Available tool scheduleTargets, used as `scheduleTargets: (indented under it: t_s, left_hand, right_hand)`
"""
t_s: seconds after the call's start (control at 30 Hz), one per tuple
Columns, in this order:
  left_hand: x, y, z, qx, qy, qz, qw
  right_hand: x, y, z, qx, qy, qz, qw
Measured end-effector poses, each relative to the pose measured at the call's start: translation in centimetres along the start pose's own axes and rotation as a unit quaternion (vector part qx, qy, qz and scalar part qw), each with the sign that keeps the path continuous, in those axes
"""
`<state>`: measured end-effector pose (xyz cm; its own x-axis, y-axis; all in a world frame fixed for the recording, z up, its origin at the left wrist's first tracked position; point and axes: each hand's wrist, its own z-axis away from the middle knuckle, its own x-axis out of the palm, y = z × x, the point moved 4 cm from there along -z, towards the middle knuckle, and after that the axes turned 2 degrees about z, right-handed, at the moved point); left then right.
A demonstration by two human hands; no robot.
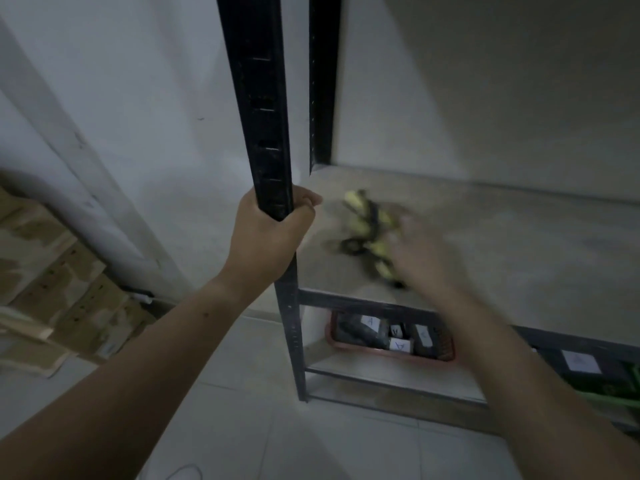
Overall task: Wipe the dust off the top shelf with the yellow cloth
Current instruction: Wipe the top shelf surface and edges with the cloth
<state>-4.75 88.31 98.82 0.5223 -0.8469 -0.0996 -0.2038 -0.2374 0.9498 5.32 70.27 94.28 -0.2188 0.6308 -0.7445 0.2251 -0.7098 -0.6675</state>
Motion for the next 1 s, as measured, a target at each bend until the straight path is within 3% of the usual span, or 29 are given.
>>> scheduleTargets:
  t_s: [0.03,0.1,0.17,0.23,0.3,0.4,0.47,0.53,0.63,0.73,0.77,0.9,1.0]
  left_hand:
    - [0.0,-0.1,0.0,0.003,0.002,-0.006,1.0]
    - [-0.1,-0.4,0.0,0.01,0.005,-0.021,1.0]
    - [-0.1,-0.7,0.0,0.012,0.008,-0.023,1.0]
    - [-0.1,-0.9,-0.1,0.008,0.018,-0.019,1.0]
    - [-0.3,-0.9,-0.2,0.015,0.024,-0.023,0.999]
    - [-0.4,-0.9,-0.2,0.017,0.012,-0.035,0.999]
    - [-0.5,-1.0,-0.1,0.006,0.011,-0.027,1.0]
    - [-0.4,-1.0,-0.2,-0.007,0.015,-0.019,1.0]
    - [-0.4,-1.2,-0.2,-0.019,0.015,-0.019,1.0]
    - [-0.5,-1.3,-0.2,-0.014,0.015,-0.027,0.999]
    - [-0.5,-1.3,-0.3,-0.011,0.015,-0.027,0.999]
    - [-0.5,-1.4,-0.3,-0.005,0.009,-0.034,0.999]
    - [-0.4,-1.3,-0.2,-0.011,0.004,-0.018,1.0]
  right_hand:
    - [-1.8,1.5,-0.8,0.011,0.065,0.086,0.994]
    - [-2.8,3.4,-1.7,0.011,0.11,0.185,0.977]
    - [-0.6,2.9,-1.5,0.002,0.11,0.207,0.972]
    - [3.4,0.0,-0.4,-0.071,0.096,0.192,0.974]
    - [7.2,-4.0,1.0,-0.146,-0.012,0.101,0.984]
    - [7.5,-6.5,0.8,-0.159,-0.22,0.023,0.962]
    - [5.4,-5.3,0.8,-0.141,-0.303,-0.012,0.942]
    - [3.7,-3.4,1.9,-0.159,-0.346,0.026,0.924]
    - [2.0,-2.3,2.1,-0.151,-0.286,-0.011,0.946]
    - [2.3,-3.0,-0.6,-0.18,-0.089,0.017,0.979]
    - [3.4,-3.5,-0.8,-0.182,-0.062,0.043,0.98]
    - [7.7,-4.3,3.6,-0.254,-0.087,0.116,0.956]
    - [5.6,-3.8,5.8,-0.228,-0.132,0.087,0.961]
